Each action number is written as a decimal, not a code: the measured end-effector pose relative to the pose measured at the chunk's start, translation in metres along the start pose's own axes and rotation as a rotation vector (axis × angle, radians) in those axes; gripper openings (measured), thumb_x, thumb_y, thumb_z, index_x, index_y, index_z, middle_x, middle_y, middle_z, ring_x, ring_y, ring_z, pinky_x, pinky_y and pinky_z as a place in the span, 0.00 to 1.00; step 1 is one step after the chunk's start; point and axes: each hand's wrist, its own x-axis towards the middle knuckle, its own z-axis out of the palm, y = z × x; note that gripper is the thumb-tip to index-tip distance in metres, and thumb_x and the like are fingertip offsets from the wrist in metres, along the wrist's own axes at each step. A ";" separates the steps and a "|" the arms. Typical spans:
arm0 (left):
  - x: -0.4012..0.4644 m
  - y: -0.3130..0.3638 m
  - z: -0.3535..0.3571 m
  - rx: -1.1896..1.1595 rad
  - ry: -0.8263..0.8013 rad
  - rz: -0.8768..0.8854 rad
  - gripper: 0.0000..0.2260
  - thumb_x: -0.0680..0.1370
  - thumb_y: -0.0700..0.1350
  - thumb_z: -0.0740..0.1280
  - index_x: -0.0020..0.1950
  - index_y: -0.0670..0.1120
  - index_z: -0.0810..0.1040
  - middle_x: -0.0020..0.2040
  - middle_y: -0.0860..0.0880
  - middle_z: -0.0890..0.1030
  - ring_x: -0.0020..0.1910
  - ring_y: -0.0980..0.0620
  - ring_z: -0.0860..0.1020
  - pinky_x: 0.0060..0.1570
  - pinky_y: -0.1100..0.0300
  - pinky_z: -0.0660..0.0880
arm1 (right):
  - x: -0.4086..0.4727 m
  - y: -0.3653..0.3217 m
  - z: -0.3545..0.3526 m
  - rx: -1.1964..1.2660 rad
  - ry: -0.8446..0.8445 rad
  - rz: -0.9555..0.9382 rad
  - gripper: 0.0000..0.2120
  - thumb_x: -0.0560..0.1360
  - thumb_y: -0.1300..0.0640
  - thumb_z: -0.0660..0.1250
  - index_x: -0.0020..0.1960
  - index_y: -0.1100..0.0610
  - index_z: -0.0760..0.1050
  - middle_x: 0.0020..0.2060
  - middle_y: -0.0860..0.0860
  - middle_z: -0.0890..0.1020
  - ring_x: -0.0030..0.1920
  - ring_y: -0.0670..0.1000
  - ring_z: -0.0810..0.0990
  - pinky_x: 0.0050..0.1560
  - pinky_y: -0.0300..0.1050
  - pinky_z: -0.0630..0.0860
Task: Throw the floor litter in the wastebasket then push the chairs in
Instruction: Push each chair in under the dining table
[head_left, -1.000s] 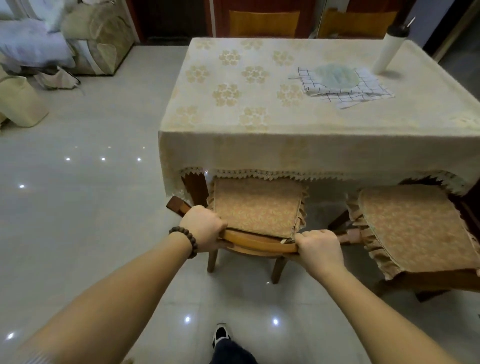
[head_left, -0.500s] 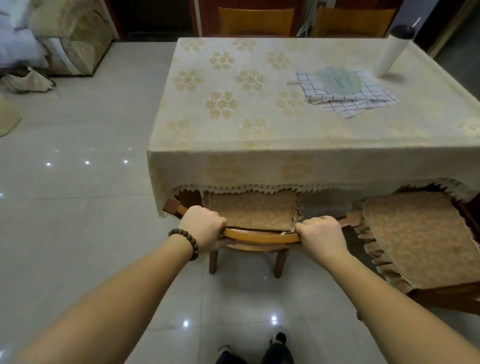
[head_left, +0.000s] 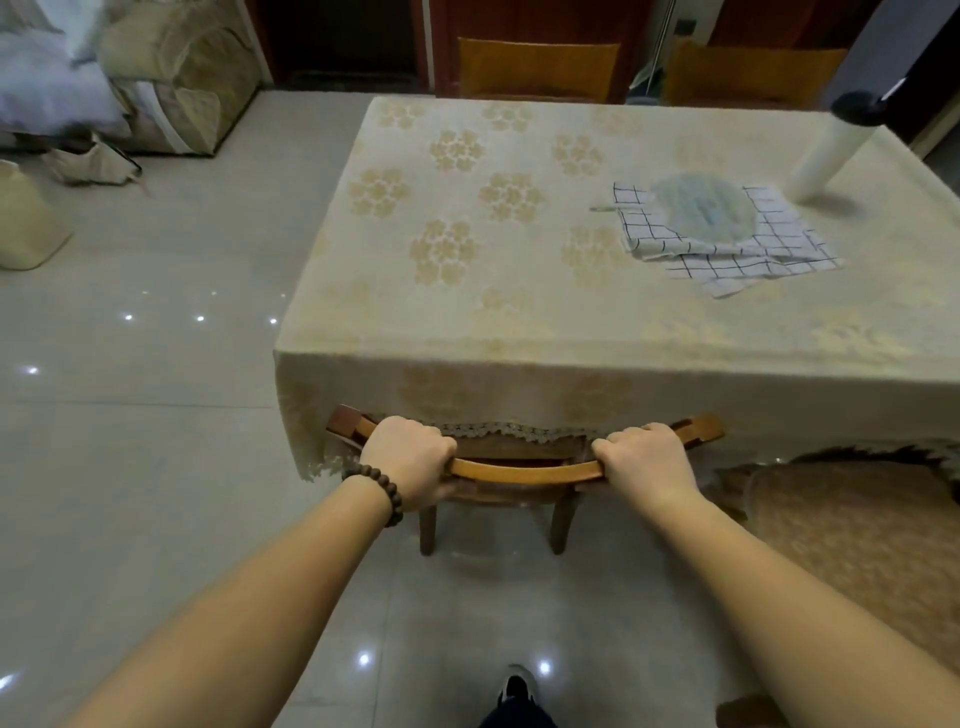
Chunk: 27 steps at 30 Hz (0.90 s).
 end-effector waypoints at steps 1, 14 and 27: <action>0.006 -0.003 0.000 0.005 -0.006 -0.001 0.23 0.73 0.70 0.56 0.43 0.51 0.74 0.39 0.52 0.78 0.37 0.50 0.77 0.38 0.56 0.75 | 0.006 0.003 0.002 0.000 -0.004 0.006 0.10 0.67 0.49 0.73 0.38 0.55 0.77 0.33 0.52 0.81 0.37 0.56 0.81 0.39 0.45 0.69; 0.060 -0.064 0.012 0.052 -0.045 -0.033 0.22 0.73 0.70 0.54 0.43 0.52 0.73 0.39 0.53 0.76 0.37 0.51 0.76 0.35 0.57 0.68 | 0.084 0.018 0.028 0.015 0.038 -0.040 0.22 0.55 0.41 0.79 0.26 0.54 0.71 0.21 0.50 0.73 0.22 0.55 0.73 0.26 0.44 0.67; 0.056 -0.046 0.008 -0.088 -0.110 -0.276 0.35 0.71 0.64 0.64 0.73 0.52 0.59 0.74 0.48 0.63 0.74 0.46 0.57 0.73 0.44 0.52 | 0.079 0.004 0.019 0.077 -0.077 0.098 0.36 0.72 0.36 0.63 0.73 0.52 0.57 0.69 0.53 0.68 0.73 0.56 0.58 0.71 0.62 0.49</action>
